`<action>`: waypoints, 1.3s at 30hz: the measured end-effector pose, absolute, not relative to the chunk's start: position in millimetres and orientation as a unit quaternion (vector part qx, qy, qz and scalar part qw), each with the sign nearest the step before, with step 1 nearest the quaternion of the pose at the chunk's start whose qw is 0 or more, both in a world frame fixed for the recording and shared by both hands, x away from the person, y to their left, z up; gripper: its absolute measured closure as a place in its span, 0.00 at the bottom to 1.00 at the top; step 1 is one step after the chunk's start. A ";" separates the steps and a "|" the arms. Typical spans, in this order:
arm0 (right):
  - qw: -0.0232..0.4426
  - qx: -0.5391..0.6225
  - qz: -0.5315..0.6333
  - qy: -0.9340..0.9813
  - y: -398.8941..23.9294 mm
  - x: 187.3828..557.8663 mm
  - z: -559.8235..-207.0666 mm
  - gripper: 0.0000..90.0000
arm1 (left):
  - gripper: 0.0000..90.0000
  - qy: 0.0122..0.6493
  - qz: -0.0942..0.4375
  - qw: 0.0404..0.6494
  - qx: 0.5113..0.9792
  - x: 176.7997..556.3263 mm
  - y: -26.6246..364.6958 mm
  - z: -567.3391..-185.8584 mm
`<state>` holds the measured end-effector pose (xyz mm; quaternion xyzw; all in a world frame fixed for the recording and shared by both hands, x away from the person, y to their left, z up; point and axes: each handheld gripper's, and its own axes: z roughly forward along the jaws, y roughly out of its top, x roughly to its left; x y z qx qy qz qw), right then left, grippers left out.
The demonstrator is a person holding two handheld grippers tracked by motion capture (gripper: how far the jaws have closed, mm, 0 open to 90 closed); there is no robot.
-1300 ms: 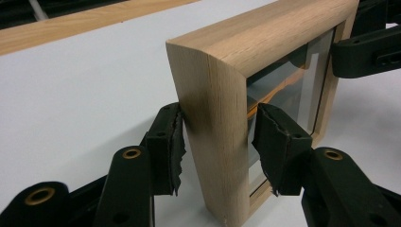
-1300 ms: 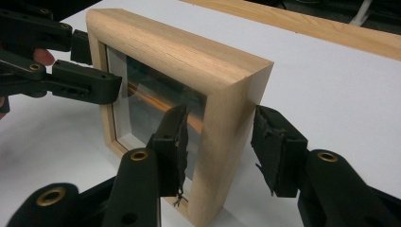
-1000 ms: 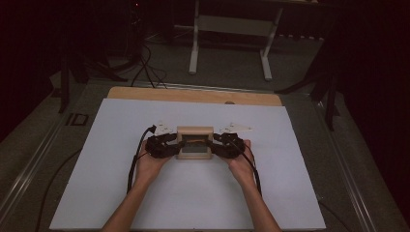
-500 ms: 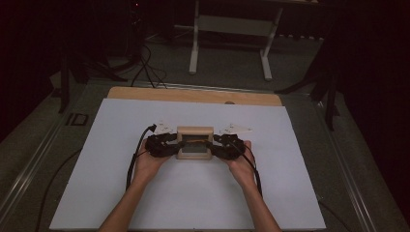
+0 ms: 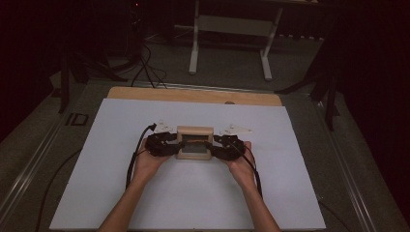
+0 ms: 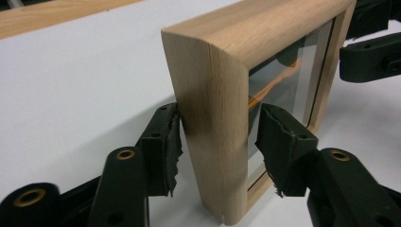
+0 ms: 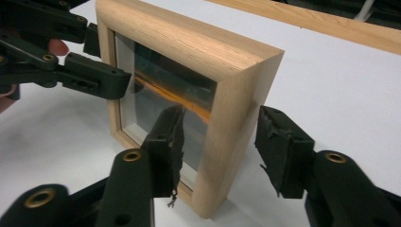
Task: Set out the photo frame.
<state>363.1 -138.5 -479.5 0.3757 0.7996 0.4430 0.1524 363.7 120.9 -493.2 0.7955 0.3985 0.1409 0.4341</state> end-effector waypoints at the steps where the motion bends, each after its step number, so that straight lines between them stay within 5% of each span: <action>1: 0.152 0.375 0.443 0.800 -139.0 363.4 -479.7 0.56 | 0.54 0.397 0.141 0.433 0.797 363.4 121.6 -493.2; 39: 0.171 0.351 0.429 0.814 -170.8 340.0 -465.3 0.51 | 0.53 0.405 0.164 0.424 0.794 315.5 163.0 -475.7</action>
